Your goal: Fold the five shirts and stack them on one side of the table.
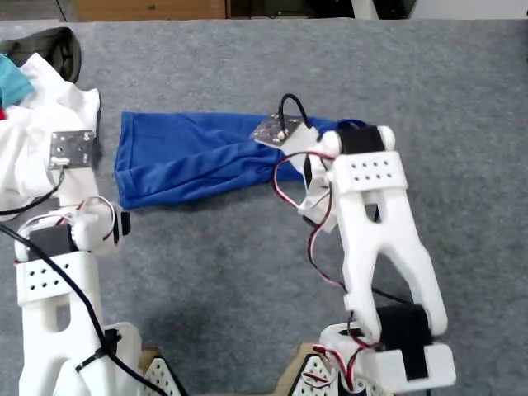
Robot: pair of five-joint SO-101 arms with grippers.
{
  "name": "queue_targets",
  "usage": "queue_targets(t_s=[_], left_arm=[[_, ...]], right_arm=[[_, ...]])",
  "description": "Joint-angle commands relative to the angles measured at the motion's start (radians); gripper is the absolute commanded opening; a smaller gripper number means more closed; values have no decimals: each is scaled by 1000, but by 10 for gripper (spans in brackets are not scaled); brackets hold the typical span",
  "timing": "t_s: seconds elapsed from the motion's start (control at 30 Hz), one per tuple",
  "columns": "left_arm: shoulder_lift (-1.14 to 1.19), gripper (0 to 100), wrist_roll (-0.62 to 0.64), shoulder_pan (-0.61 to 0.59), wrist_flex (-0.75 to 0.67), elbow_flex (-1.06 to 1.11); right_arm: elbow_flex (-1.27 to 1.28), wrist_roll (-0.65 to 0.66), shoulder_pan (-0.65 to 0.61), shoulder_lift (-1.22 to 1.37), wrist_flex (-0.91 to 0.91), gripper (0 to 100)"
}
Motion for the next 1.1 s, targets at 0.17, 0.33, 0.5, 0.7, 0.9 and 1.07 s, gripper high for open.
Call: queue_targets(t_s=[0.17,0.33,0.5,0.7,0.9,1.07], left_arm=[[-12,186,41,-5,146,-169],[-12,186,95,-6,180,-189],[-12,186,104,-6,184,-187],[-12,186,100,-8,184,-187],[-12,186,101,-8,184,-178],[-12,186,103,-8,184,-178]], right_arm=[[110,-80,-13,27,-227,257],[107,-201,15,133,-367,257],[99,-229,18,205,-473,257],[10,-221,122,274,-489,257],[-139,-166,200,409,-486,256],[-300,-163,200,526,-423,112]])
